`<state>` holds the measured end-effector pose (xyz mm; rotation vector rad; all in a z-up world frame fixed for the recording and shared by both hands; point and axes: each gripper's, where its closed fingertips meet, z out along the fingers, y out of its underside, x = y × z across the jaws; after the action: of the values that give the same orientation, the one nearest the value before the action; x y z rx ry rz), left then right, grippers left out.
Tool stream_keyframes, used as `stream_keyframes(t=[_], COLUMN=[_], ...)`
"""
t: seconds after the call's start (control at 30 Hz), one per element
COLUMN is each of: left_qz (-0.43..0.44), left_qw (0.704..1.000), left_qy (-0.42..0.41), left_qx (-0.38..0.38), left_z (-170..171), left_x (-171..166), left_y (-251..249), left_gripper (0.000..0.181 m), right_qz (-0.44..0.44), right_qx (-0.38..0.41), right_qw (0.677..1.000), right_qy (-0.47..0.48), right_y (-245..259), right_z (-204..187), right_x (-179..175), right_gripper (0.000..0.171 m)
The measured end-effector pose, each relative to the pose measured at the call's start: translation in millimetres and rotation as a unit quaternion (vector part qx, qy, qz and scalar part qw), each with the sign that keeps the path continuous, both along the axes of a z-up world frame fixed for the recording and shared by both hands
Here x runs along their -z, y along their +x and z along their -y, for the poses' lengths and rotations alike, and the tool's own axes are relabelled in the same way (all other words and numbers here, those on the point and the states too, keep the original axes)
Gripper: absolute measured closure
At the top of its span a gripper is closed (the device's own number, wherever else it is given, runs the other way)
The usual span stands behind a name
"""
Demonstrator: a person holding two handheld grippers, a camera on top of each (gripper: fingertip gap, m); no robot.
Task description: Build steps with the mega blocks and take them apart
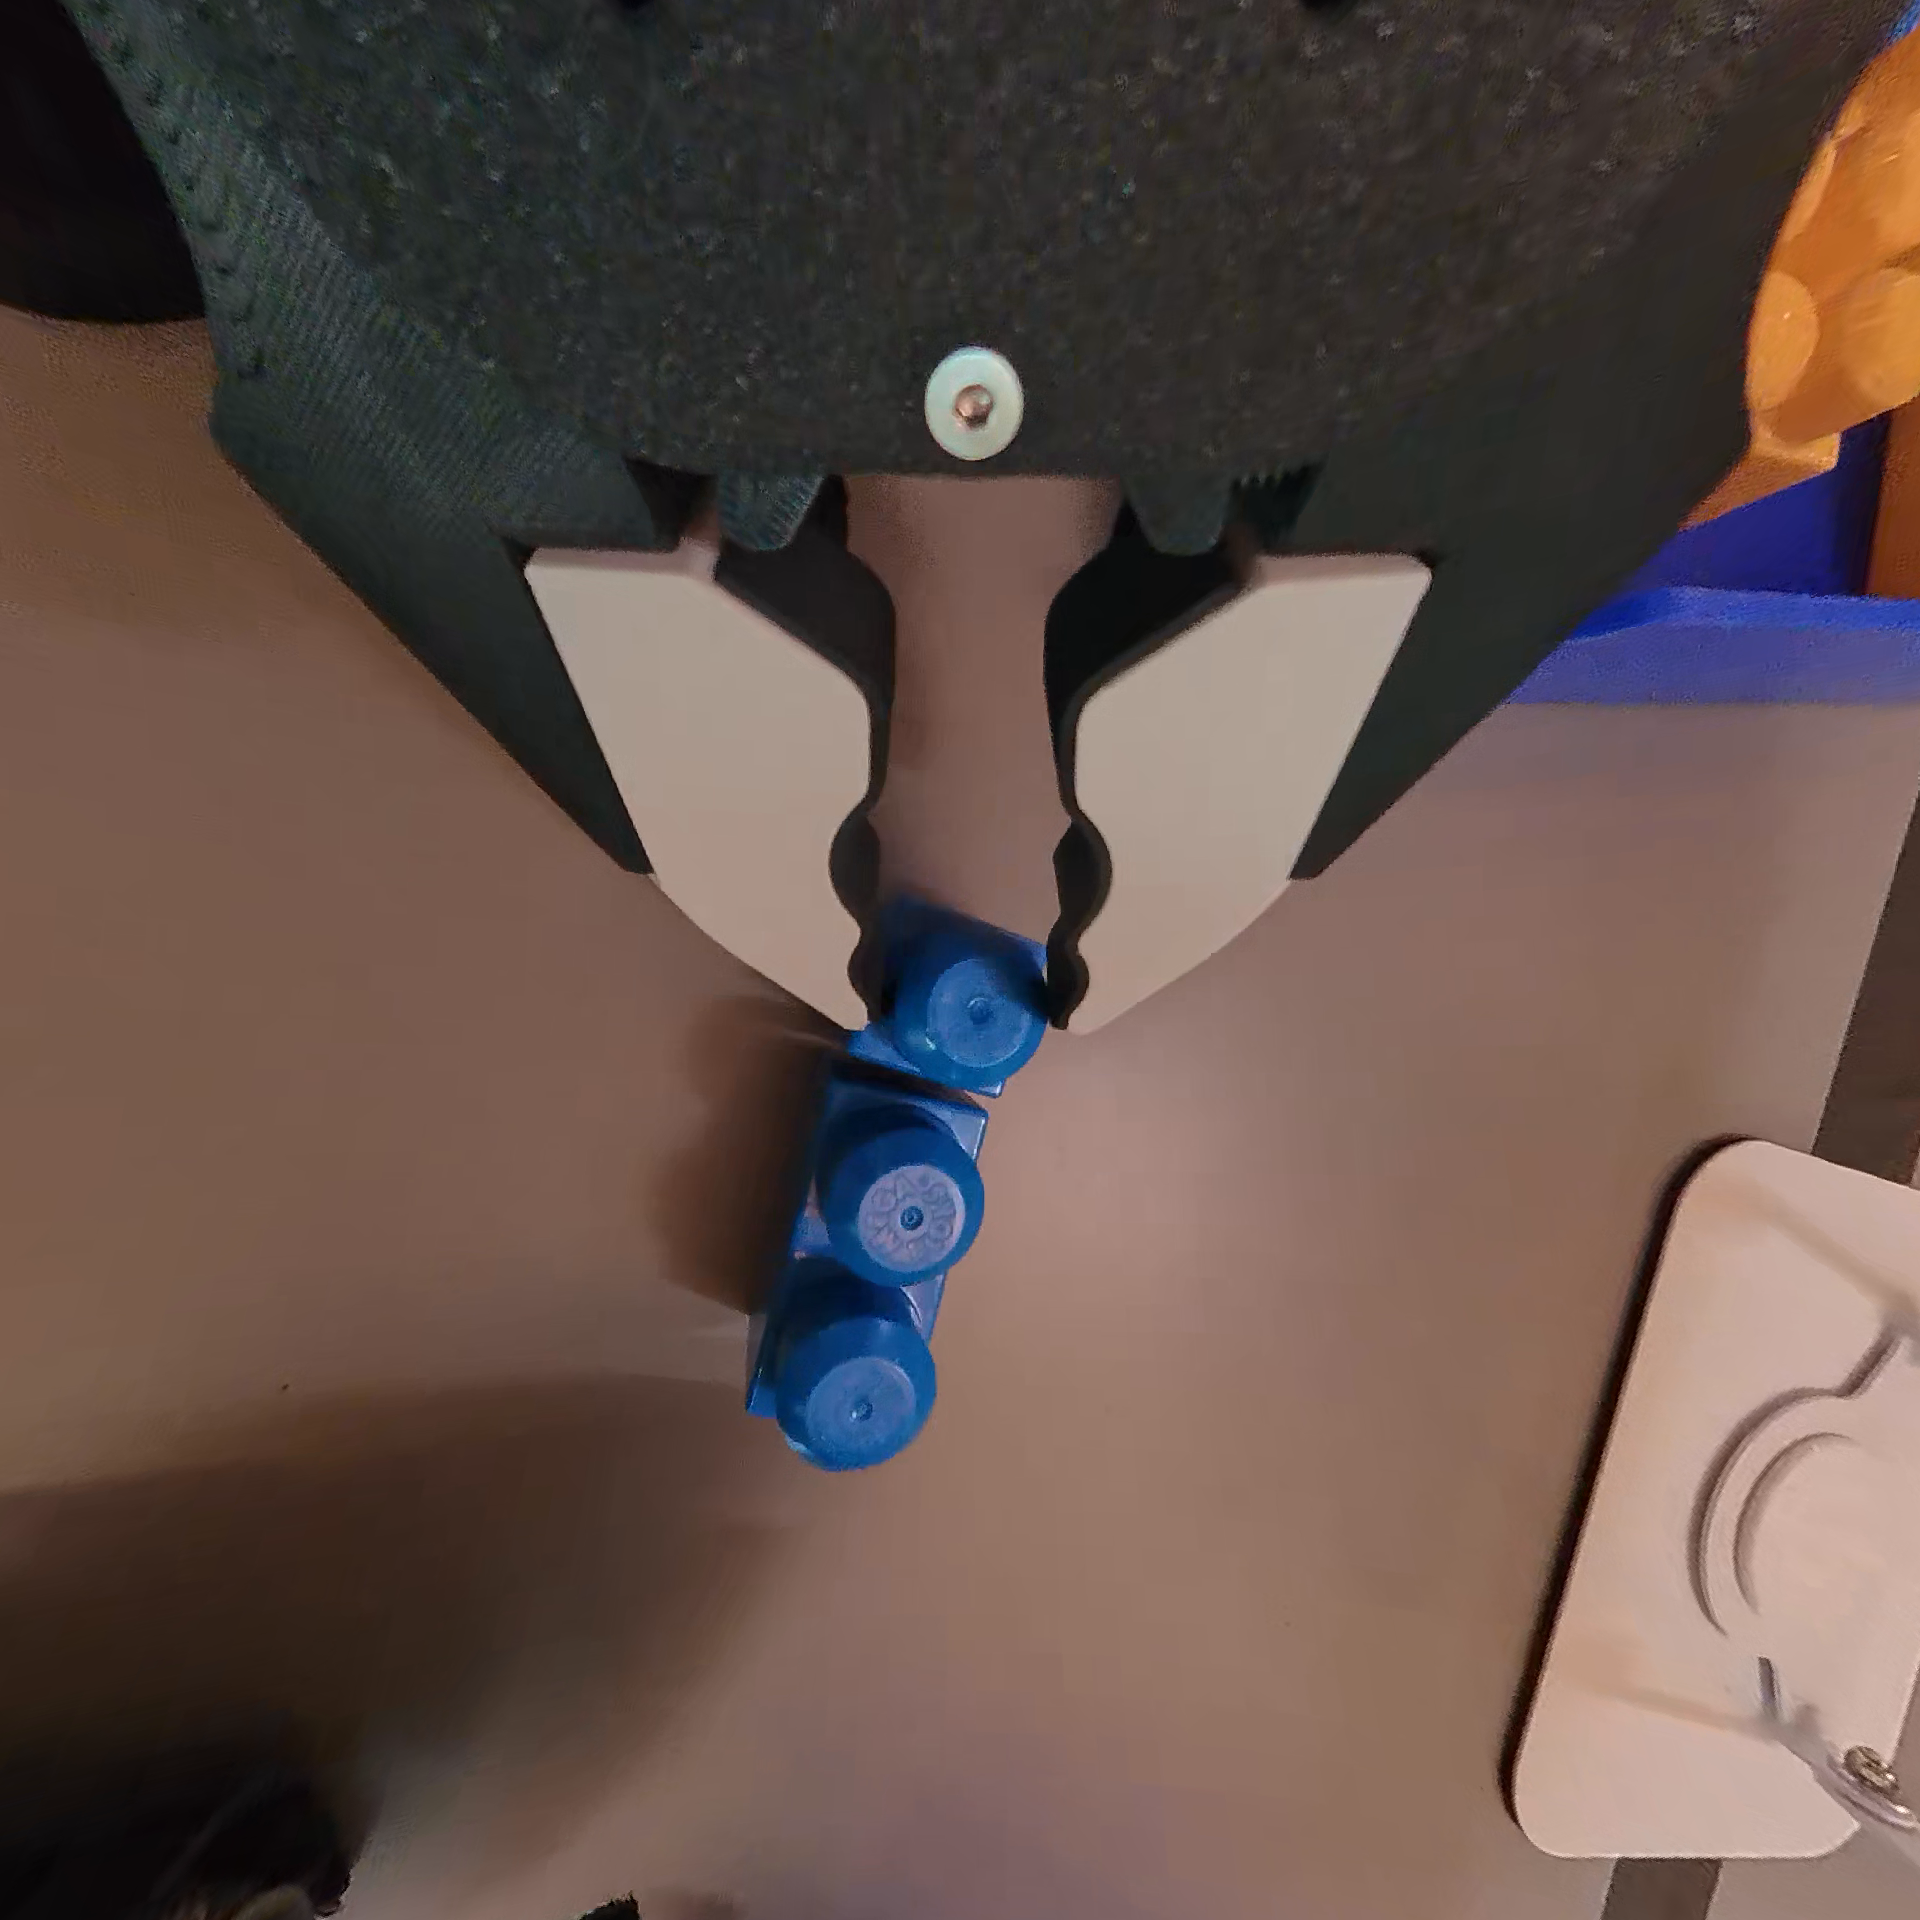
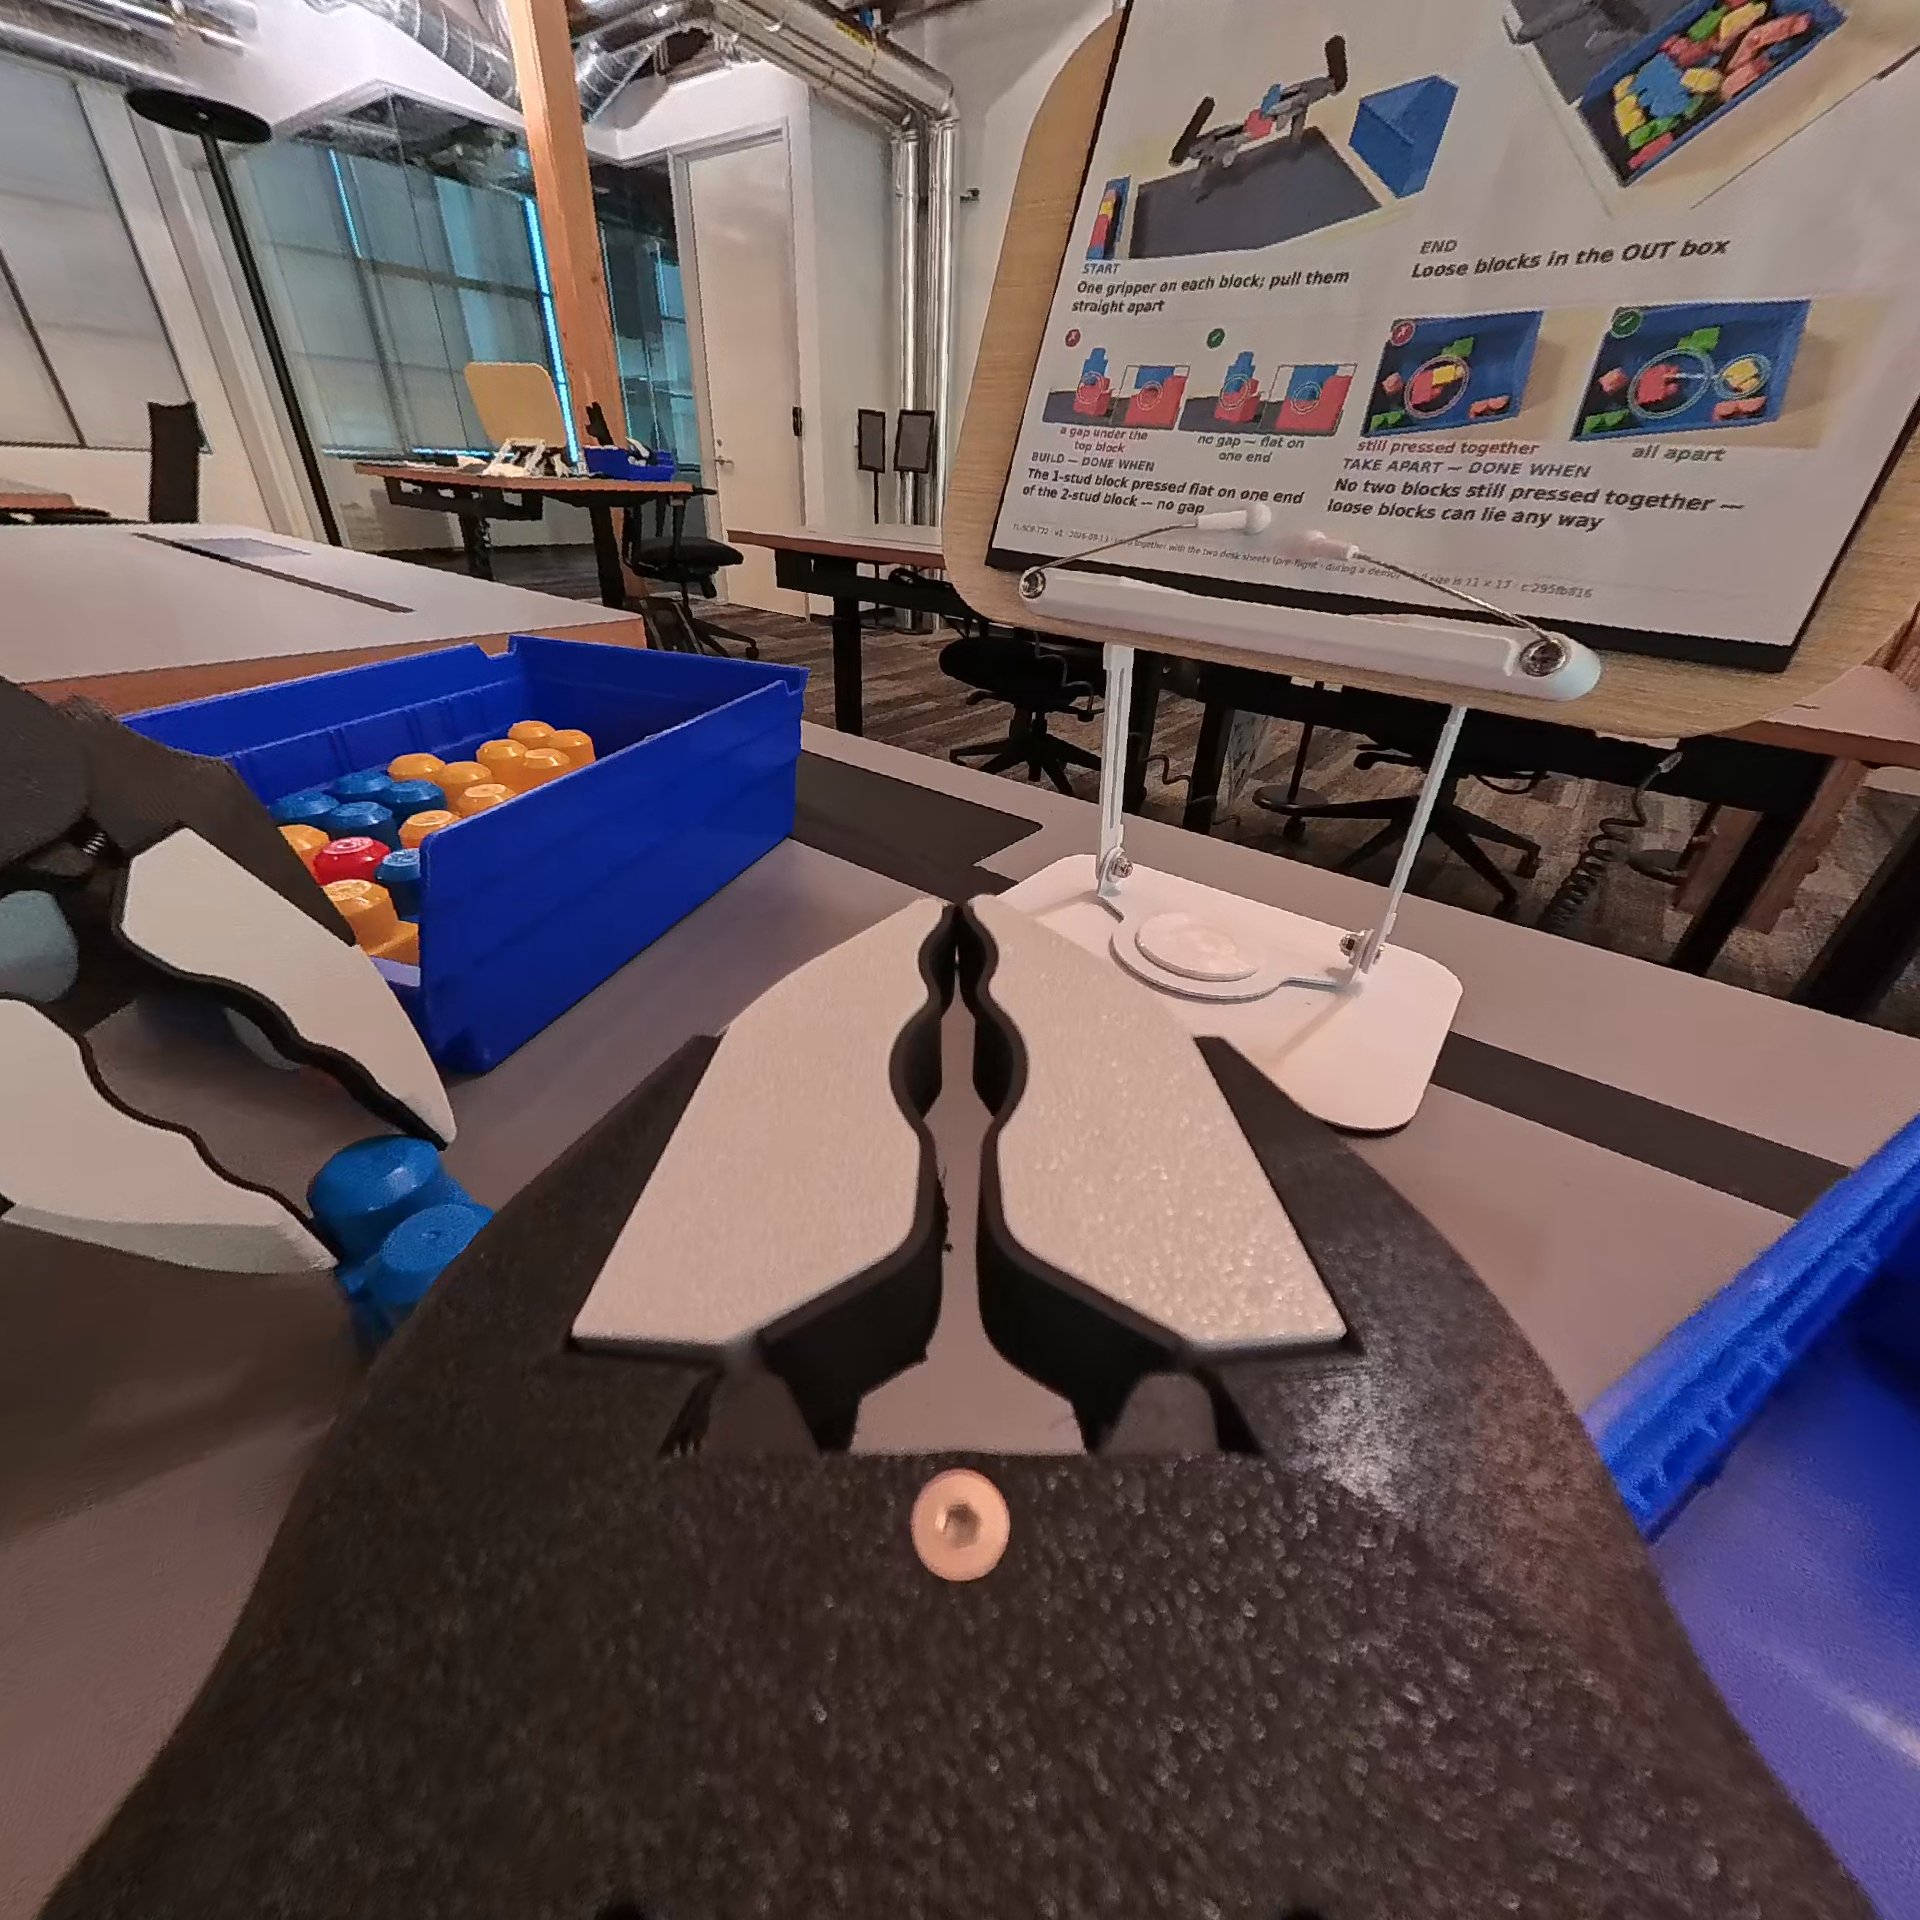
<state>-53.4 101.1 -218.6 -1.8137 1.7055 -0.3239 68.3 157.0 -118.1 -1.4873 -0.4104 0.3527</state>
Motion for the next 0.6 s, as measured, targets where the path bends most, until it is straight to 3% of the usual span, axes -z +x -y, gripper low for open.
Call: stream_keyframes(t=[0.33, 0.43, 0.5, 0.6], left_qz=[0.019, 0.037, 0.051, 0.061], left_qw=[1.000, 0.999, 0.999, 0.998], left_qy=[0.010, 0.013, 0.012, 0.009], left_qx=[0.017, 0.014, 0.009, 0.005], left_z=[4, 3, 3, 2], left_x=[-22, -27, -29, -29], left_y=[8, 13, 15, 15], left_gripper=[0.135, 0.136, 0.138, 0.140], right_qz=[0.006, 0.031, 0.076, 0.180], right_qx=[-0.010, -0.112, -0.185, -0.240], right_qw=[1.000, 0.993, 0.978, 0.946], right_qy=[-0.001, -0.030, -0.066, -0.120], right_y=[-3, -26, -41, -56], right_z=[1, 14, 27, 43], right_x=[1, 8, 21, 49], right_gripper=[0.171, 0.170, 0.155, 0.120])
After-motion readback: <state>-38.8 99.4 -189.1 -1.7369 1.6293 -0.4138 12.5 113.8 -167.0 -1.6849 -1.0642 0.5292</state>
